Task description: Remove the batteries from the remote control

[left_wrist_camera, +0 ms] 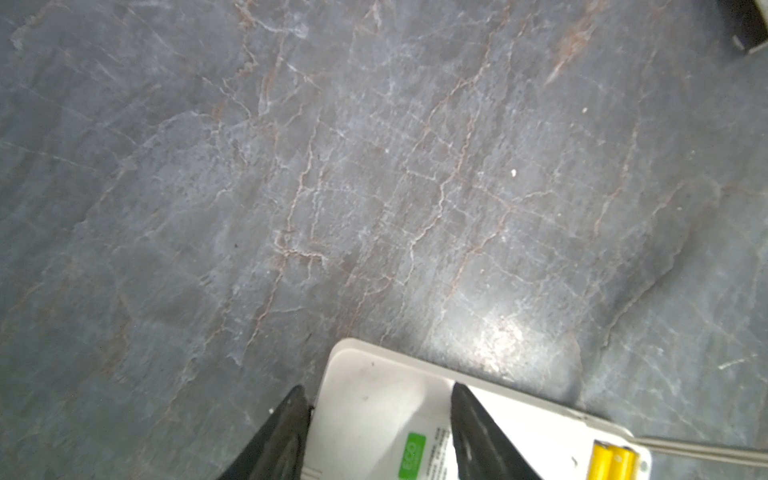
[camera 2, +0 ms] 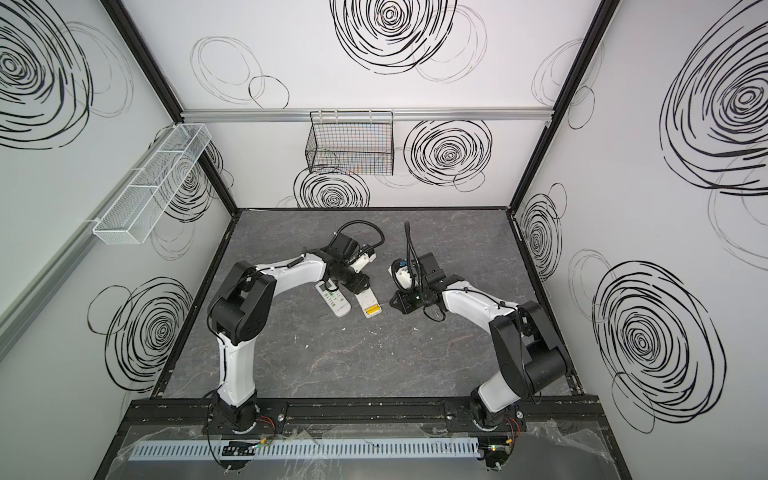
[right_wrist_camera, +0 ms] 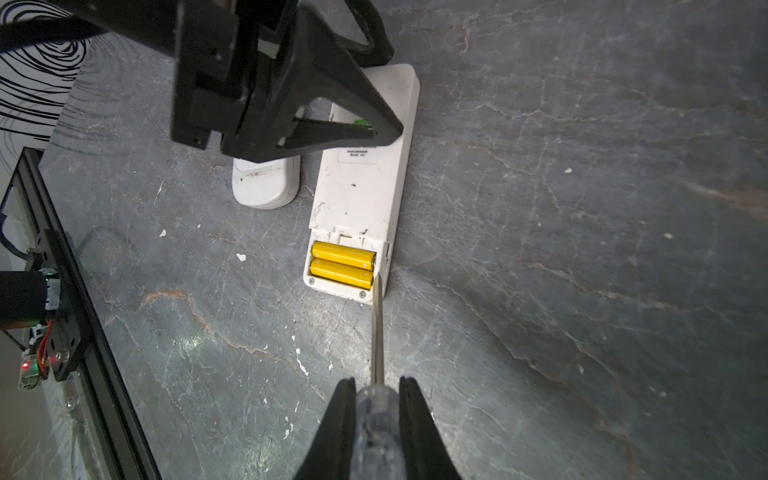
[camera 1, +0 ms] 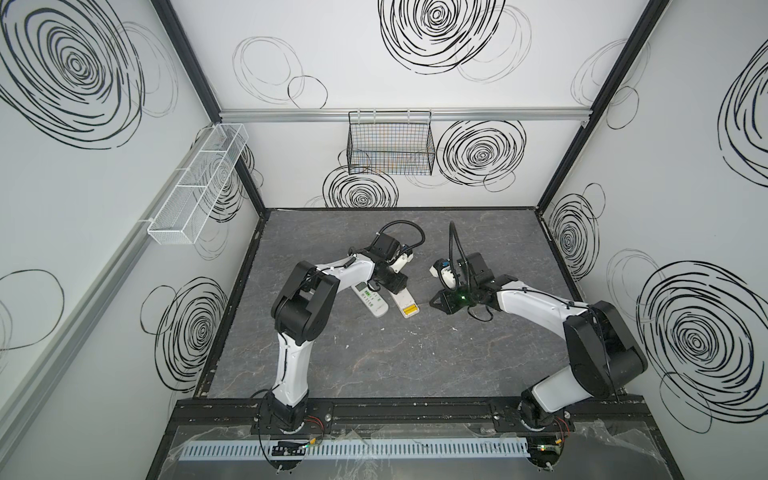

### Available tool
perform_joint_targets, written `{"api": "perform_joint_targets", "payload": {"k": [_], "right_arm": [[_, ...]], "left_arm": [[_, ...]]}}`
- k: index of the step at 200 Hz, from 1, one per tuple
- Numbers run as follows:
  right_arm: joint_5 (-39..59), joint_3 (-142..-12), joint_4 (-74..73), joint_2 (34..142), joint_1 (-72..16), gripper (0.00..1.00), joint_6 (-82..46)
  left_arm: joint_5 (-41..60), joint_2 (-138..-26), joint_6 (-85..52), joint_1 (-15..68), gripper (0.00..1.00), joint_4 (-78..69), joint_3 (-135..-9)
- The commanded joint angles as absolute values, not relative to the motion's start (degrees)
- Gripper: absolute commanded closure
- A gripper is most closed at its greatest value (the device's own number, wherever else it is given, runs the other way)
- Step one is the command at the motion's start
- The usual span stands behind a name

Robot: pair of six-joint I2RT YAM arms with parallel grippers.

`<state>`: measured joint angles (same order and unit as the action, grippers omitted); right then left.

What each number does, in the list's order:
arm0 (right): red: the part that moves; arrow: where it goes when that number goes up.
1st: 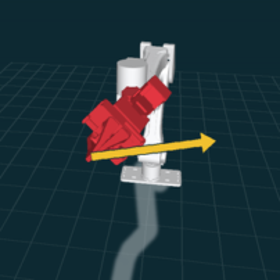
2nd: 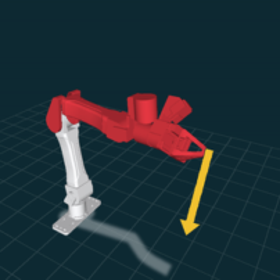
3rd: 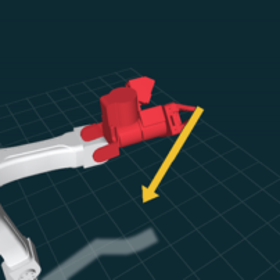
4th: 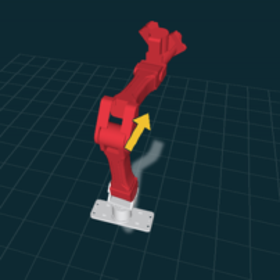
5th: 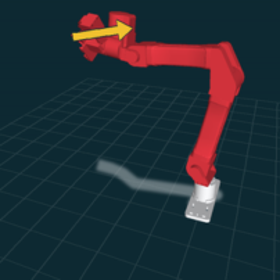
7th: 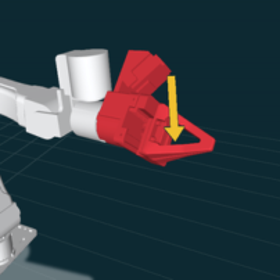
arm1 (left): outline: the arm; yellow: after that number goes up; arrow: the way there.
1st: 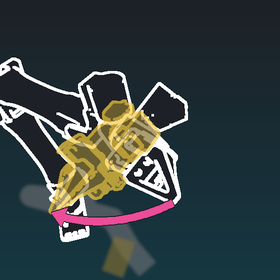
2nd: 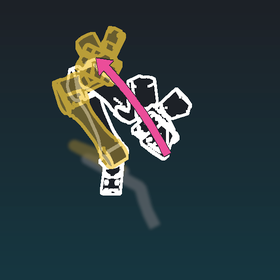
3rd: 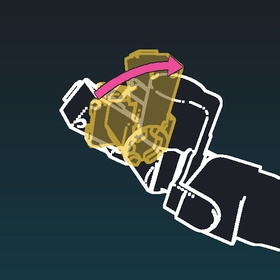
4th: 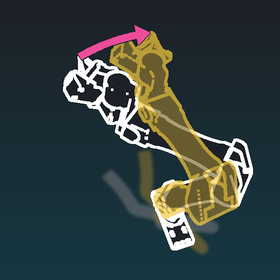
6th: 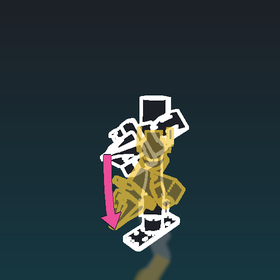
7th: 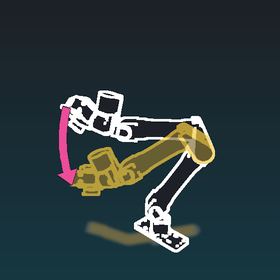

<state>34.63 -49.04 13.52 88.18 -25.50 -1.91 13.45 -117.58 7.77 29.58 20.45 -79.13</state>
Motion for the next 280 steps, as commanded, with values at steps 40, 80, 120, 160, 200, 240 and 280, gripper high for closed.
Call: {"api": "perform_joint_targets", "payload": {"k": [40, 80, 120, 160, 200, 240, 280], "right_arm": [[34.87, -49.51, 16.05, 87.28, -25.94, 1.00, -1.49], [33.36, -49.48, 16.34, 87.77, -26.14, 1.00, -1.45], [30.99, -49.90, 16.89, 88.56, -26.88, 1.00, -1.19], [28.08, -50.95, 18.47, 89.18, -28.59, 1.00, -1.05], [23.70, -52.42, 21.51, 88.61, -29.94, 1.00, -1.05], [20.90, -53.67, 23.60, 89.18, -31.79, 1.00, -1.53], [20.24, -54.40, 24.95, 89.34, -32.24, 1.00, -2.36]], "left_arm": [[15.29, -120.50, 8.97, 31.83, 0.43, 27.68, -76.81], [15.36, -120.66, 8.99, 31.82, 0.43, 27.73, -76.90], [15.38, -120.59, 9.03, 31.83, 0.43, 27.60, -76.73], [15.29, -120.49, 9.04, 31.82, 0.43, 27.59, -76.73], [15.21, -120.49, 9.03, 31.82, 0.43, 27.60, -76.71], [15.25, -120.49, 9.05, 31.83, 0.43, 27.74, -76.77], [15.13, -120.24, 9.05, 31.82, 0.43, 27.71, -76.64]]}}
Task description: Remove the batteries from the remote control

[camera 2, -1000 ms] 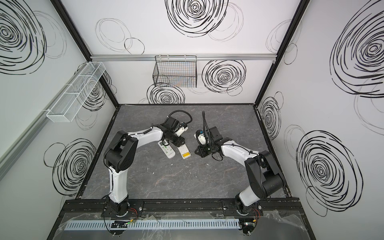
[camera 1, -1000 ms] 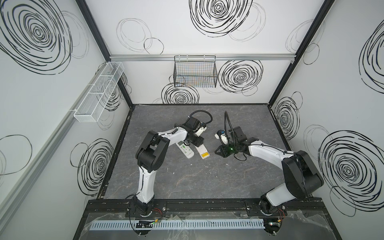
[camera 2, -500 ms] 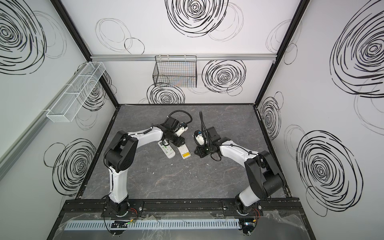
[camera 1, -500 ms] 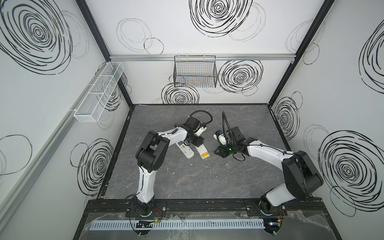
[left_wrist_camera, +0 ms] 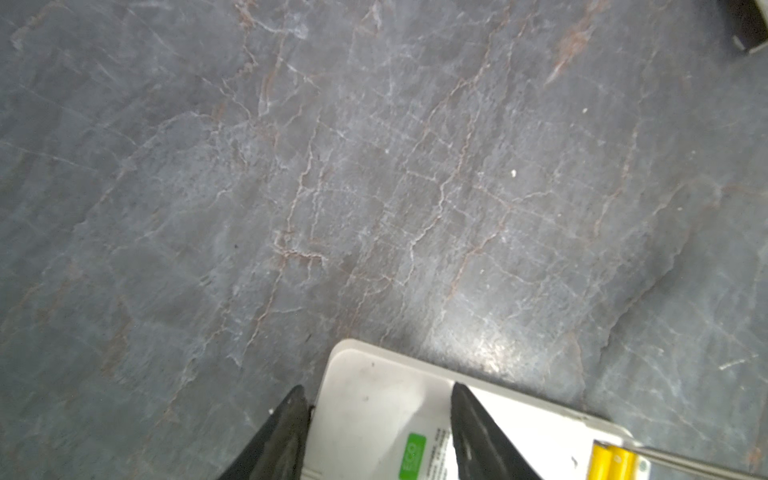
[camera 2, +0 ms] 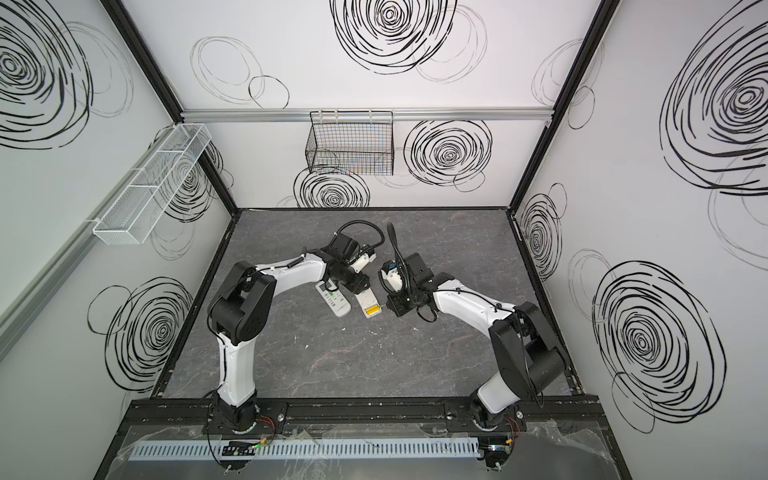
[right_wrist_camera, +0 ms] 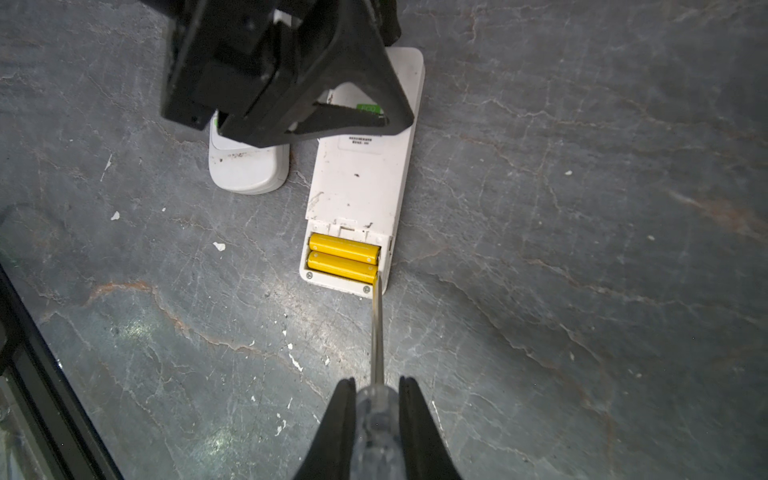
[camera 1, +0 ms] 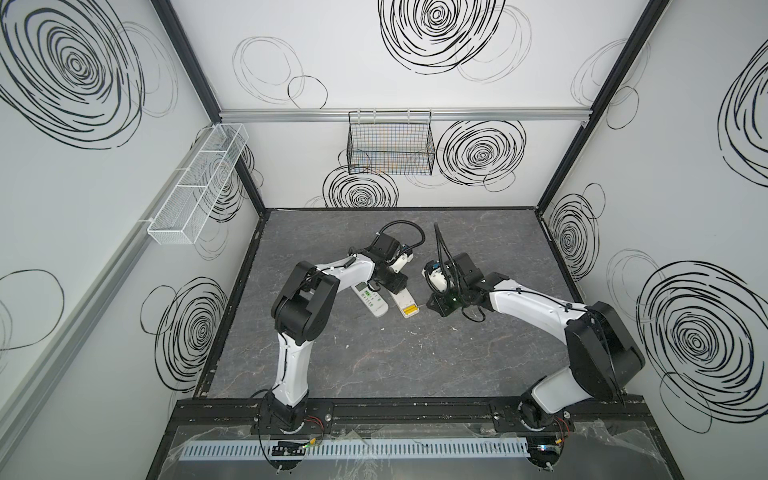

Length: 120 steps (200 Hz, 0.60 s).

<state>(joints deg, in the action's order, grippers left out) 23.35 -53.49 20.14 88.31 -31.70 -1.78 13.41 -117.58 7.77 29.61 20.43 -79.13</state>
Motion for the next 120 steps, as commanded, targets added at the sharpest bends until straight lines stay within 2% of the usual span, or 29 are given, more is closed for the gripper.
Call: {"api": "perform_joint_targets", "payload": {"k": [1, 120], "right_arm": [[20.27, -54.40, 24.95, 89.32, -32.25, 1.00, -2.37], [23.59, -53.16, 22.64, 92.08, -32.43, 1.00, -4.66]], "left_arm": [[15.12, -120.24, 9.05, 31.82, 0.43, 27.70, -76.64], [15.23, -120.23, 9.05, 31.86, 0.43, 27.51, -76.53]]}}
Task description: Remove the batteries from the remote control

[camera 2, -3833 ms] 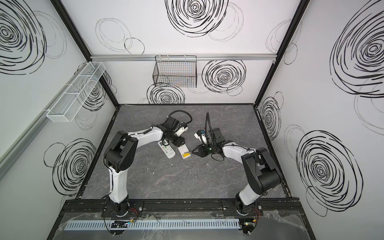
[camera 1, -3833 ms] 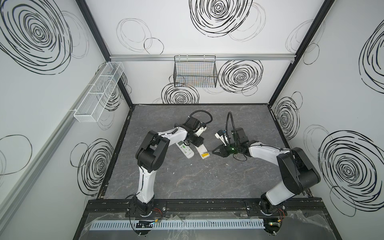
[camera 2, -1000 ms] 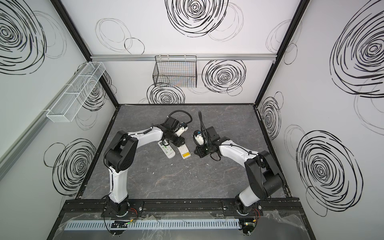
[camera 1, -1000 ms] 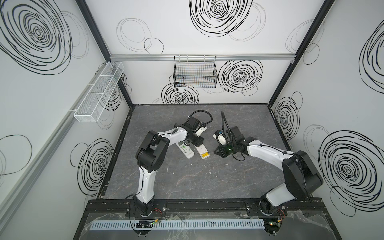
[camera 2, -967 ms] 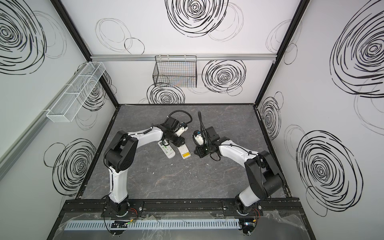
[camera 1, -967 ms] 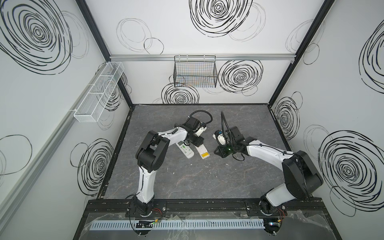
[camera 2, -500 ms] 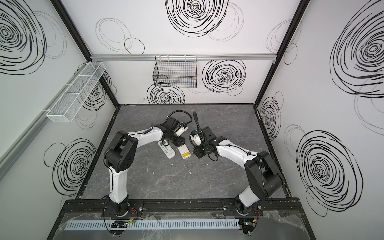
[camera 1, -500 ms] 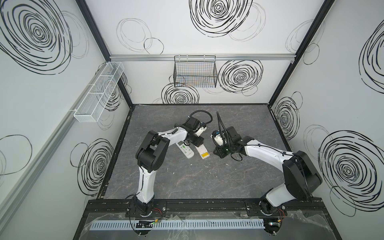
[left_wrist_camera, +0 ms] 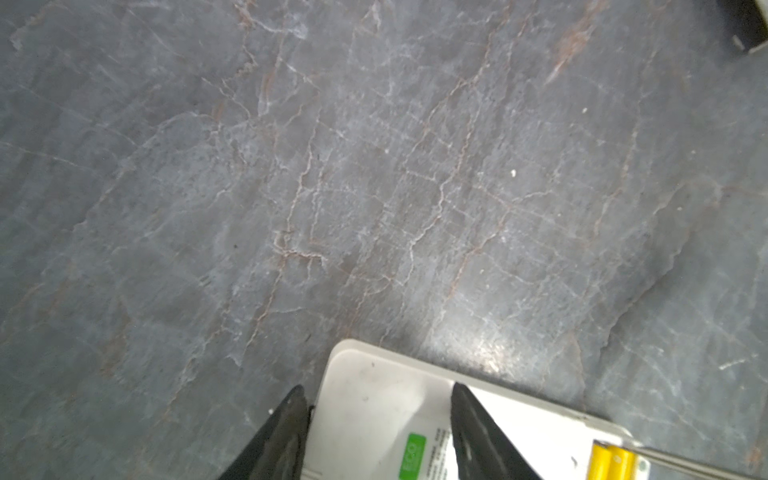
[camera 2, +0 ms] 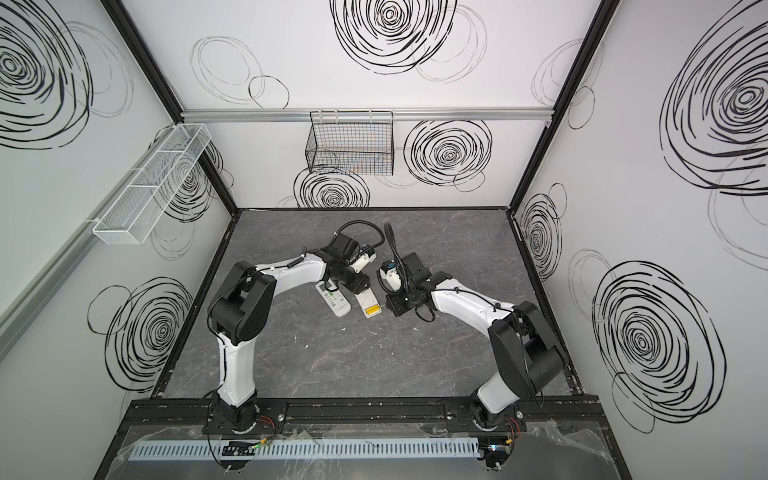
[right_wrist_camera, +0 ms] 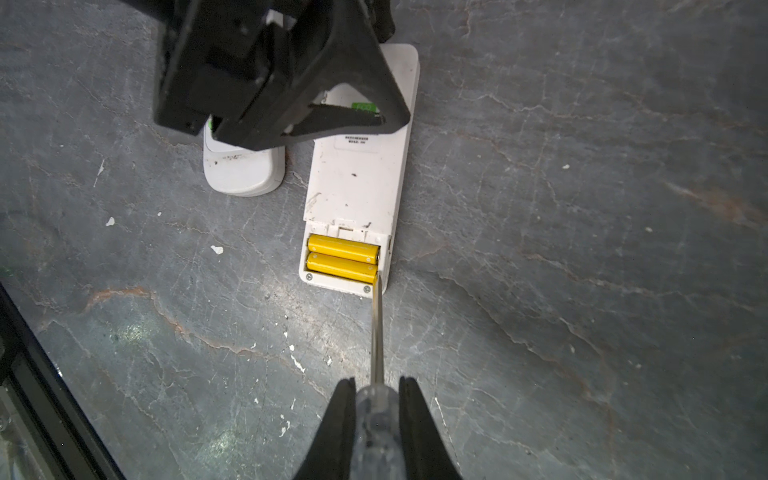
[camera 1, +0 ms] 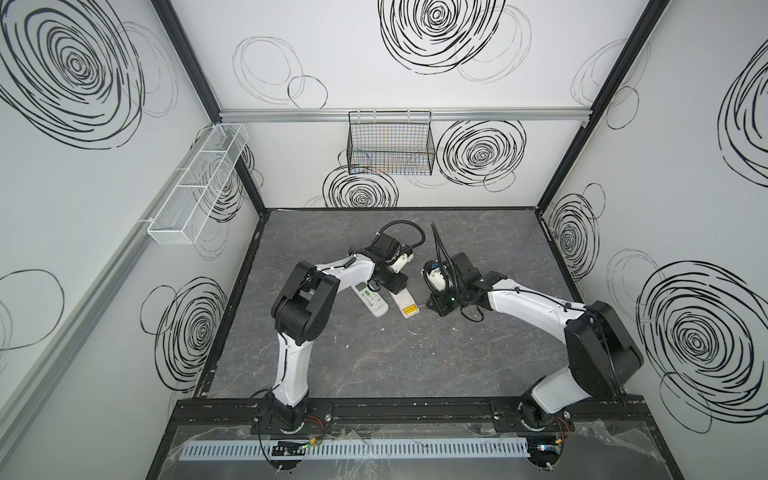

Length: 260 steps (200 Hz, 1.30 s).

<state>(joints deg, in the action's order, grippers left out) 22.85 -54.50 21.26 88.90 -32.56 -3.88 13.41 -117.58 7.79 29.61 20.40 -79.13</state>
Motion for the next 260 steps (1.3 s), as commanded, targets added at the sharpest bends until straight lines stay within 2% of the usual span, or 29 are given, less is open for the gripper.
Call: {"api": "perform_joint_targets", "payload": {"k": [1, 45, 85, 138, 183, 260], "right_arm": [[23.66, -53.17, 22.66, 92.23, -32.43, 1.00, -4.66], [30.21, -52.33, 21.40, 94.68, -31.28, 1.00, -4.27], [43.44, -50.10, 18.22, 94.87, -27.56, 1.00, -4.19], [57.20, -46.71, 6.71, 96.14, -25.61, 1.00, -11.46], [60.19, -44.86, 1.74, 95.99, -24.41, 1.00, -15.71], [62.32, -36.59, -19.01, 96.11, -23.46, 1.00, -31.27]], "left_arm": [[15.22, -120.23, 9.05, 31.84, 0.43, 27.51, -76.54], [15.18, -120.06, 9.05, 31.82, 0.43, 27.42, -76.44], [15.12, -120.06, 9.05, 31.74, 0.43, 27.43, -76.38], [14.99, -119.73, 9.02, 31.74, 0.43, 27.36, -76.20], [14.85, -118.36, 9.05, 31.51, 0.43, 26.67, -74.77], [15.18, -113.03, 7.87, 29.71, 0.46, 22.94, -68.93]]}}
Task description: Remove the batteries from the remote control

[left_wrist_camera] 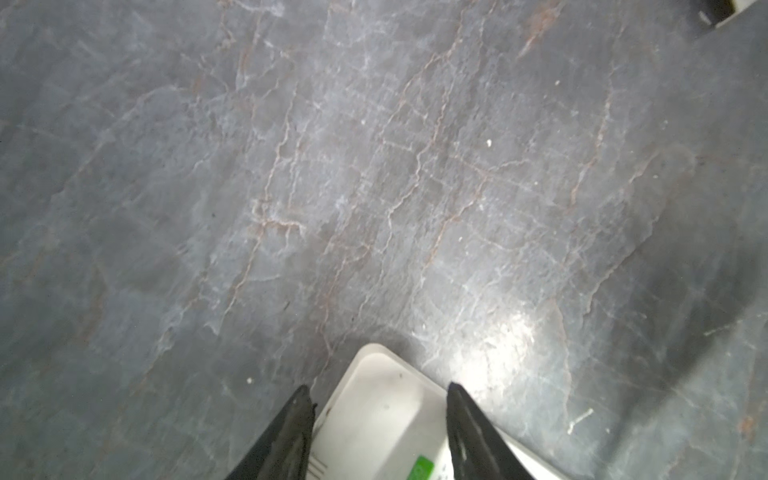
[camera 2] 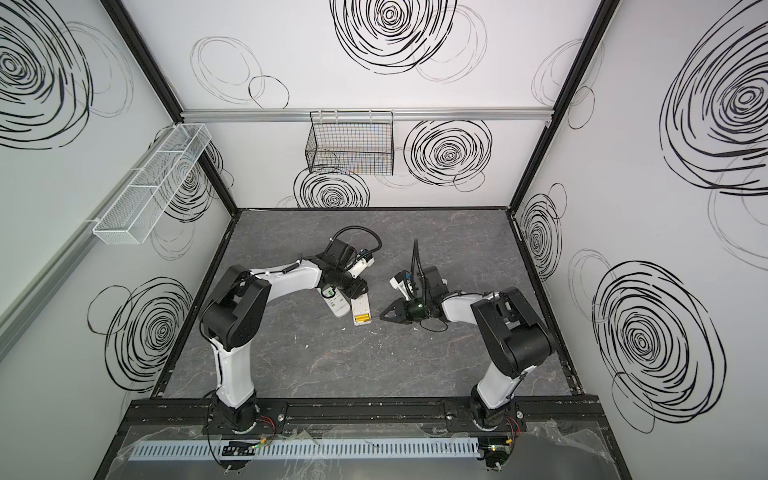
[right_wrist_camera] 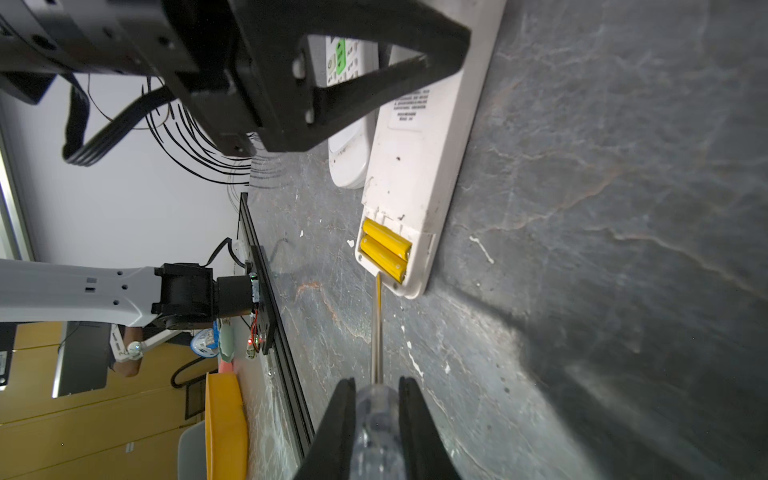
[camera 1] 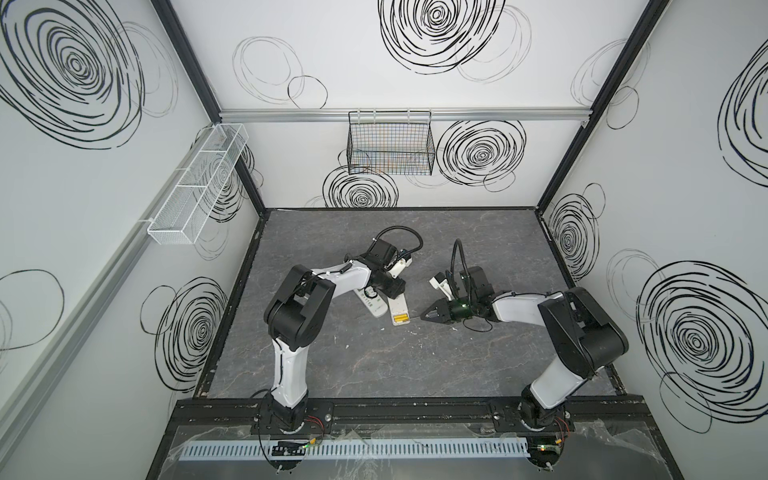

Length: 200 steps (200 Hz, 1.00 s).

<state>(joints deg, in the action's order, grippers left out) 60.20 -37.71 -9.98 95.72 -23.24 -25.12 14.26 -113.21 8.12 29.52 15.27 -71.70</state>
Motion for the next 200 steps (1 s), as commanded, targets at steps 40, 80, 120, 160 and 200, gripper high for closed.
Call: {"api": "perform_joint_targets", "payload": {"k": [40, 80, 120, 160, 200], "right_arm": [[61.03, -37.68, -15.76, 94.35, -22.31, 1.00, -29.57], [51.14, -45.29, 6.99, 88.55, -20.66, 1.00, -13.69], [42.90, -45.14, 10.14, 84.32, -23.06, 1.00, -9.56], [36.80, -47.36, 12.47, 86.65, -28.64, 1.00, -8.17], [36.99, -46.26, 11.88, 83.28, -33.58, 1.00, -9.18]], "left_arm": [[15.05, -111.93, 7.70, 29.71, 0.42, 22.88, -69.18], [13.76, -108.92, 8.22, 29.23, 0.19, 27.38, -75.20], [14.87, -102.32, 7.98, 26.99, 0.05, 25.23, -69.25], [15.32, -109.94, 10.59, 25.94, 0.03, 32.12, -75.54], [16.93, -110.42, 13.06, 25.40, 0.02, 34.50, -81.07]]}}
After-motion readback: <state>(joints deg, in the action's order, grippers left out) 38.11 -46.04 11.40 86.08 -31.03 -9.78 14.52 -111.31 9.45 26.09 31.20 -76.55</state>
